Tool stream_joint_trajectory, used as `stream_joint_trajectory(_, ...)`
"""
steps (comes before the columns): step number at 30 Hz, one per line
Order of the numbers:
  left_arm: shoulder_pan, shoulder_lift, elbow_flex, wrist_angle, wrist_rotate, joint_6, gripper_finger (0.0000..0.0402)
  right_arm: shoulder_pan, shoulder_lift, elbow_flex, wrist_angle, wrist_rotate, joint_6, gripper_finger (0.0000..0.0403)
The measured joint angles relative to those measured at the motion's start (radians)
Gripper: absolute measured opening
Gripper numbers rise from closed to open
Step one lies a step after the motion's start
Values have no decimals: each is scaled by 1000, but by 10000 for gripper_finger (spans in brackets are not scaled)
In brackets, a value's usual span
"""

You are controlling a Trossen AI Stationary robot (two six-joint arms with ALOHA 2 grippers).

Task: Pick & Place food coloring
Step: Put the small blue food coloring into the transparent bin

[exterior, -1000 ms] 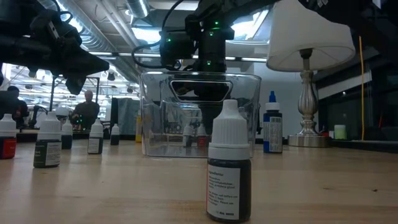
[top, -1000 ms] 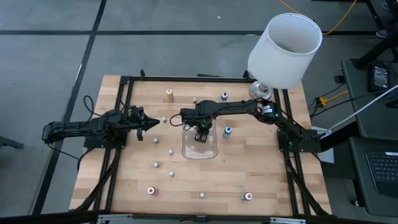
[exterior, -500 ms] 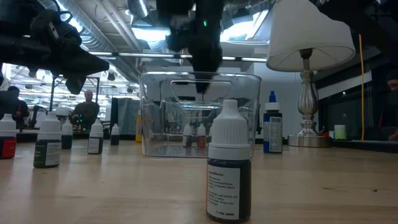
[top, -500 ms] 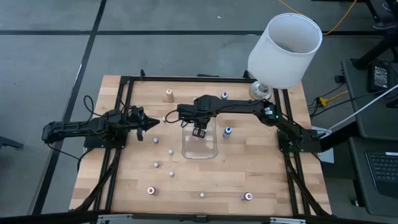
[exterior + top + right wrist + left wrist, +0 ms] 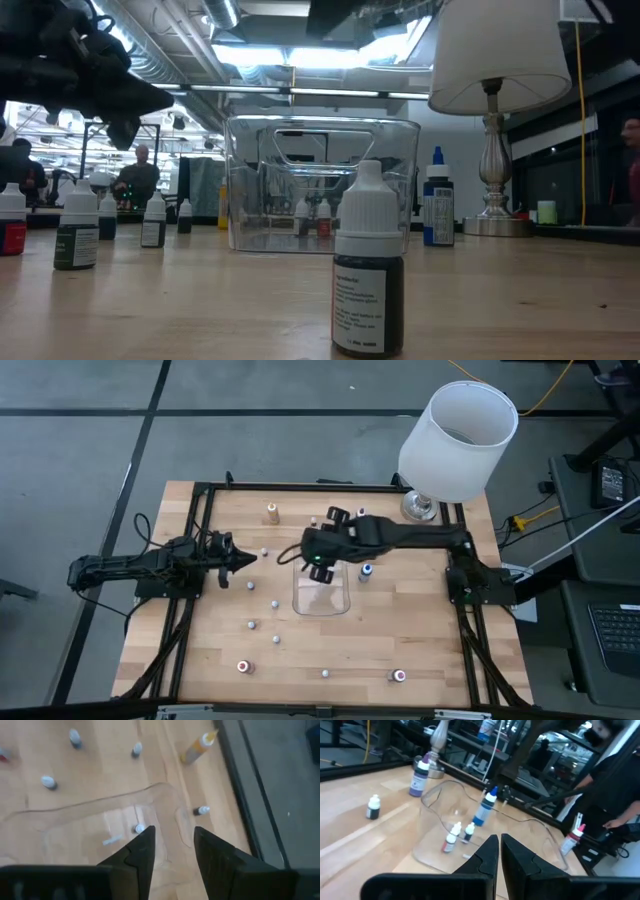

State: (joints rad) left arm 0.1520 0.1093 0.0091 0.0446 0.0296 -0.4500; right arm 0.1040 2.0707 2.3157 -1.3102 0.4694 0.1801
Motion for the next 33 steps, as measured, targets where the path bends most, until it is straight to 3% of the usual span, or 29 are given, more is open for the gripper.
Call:
stream_joint_trajectory(7, 0, 0, 31, 5, -19, 0, 17, -15, -101, -40, 28, -26, -28, 138)
stream_joint_trajectory(10, 0, 0, 64, 3, -18, 17, 17, -37, -183, -160, 117, -59, -55, 138)
stream_joint_trajectory(13, 0, 7, 121, -33, -32, 56, 17, -60, -302, -371, 287, -94, -83, 138)
stream_joint_trajectory(21, 0, 161, 447, -536, -194, 93, 17, -112, -701, -967, 849, -247, -155, 138)
stream_joint_trajectory(27, 0, 363, 706, -756, -267, 74, 17, -141, -911, -1177, 896, -260, -164, 138)
stream_joint_trajectory(33, 38, 566, 881, -946, -279, 67, 17, -169, -1072, -1346, 1004, -367, -234, 138)
